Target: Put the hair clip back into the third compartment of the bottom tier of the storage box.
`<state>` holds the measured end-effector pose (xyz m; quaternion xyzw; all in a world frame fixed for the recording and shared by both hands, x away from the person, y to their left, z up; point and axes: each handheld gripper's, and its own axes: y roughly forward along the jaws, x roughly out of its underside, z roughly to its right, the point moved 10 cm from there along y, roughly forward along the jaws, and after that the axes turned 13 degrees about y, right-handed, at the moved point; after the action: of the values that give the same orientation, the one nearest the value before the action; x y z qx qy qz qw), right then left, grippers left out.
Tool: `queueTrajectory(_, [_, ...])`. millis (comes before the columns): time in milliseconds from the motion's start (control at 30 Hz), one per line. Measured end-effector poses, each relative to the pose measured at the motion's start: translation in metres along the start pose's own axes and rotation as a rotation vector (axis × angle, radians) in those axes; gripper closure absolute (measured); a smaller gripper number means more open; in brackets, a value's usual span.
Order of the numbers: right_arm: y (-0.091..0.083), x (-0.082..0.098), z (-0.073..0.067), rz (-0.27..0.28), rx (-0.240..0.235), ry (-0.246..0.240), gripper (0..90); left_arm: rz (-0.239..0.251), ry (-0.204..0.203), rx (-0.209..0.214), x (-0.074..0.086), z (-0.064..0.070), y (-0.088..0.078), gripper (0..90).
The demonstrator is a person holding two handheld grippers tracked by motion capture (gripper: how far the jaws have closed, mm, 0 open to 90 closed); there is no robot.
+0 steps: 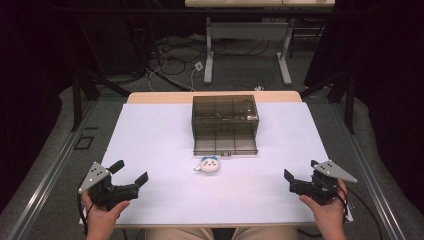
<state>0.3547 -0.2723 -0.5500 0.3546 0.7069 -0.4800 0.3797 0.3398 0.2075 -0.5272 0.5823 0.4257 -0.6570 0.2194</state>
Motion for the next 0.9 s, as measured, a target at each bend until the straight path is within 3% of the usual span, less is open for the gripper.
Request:
queueTrajectory(300, [0.002, 0.003, -0.006, -0.001, -0.004, -0.024, 4.0, -0.006, -0.012, 0.002, 0.003, -0.001, 0.003, 0.6])
queueTrajectory(667, [0.002, 0.003, -0.019, -0.023, -0.027, -0.063, 14.7, -0.005, 0.032, -0.042, 0.001, -0.006, -0.002, 0.6])
queueTrajectory(900, [0.008, 0.002, -0.032, -0.067, -0.071, -0.089, 15.4, -0.010, 0.009, -0.024, 0.004, -0.003, 0.000, 0.7])
